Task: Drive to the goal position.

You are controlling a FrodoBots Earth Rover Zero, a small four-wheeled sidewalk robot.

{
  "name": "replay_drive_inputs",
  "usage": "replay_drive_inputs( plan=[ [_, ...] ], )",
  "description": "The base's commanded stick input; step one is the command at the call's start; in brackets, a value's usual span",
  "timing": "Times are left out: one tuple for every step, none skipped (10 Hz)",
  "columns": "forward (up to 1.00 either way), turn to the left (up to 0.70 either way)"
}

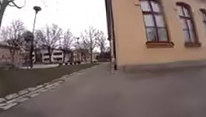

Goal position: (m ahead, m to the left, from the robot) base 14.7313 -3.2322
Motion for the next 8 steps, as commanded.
replay_drive_inputs(
  plan=[
    [1.00, 0.00],
    [1.00, 0.37],
    [1.00, 0.40],
    [1.00, 0.40],
    [1.00, 0.40],
    [1.00, 0.40],
    [1.00, 0.40],
    [1.00, 0.40]
  ],
)
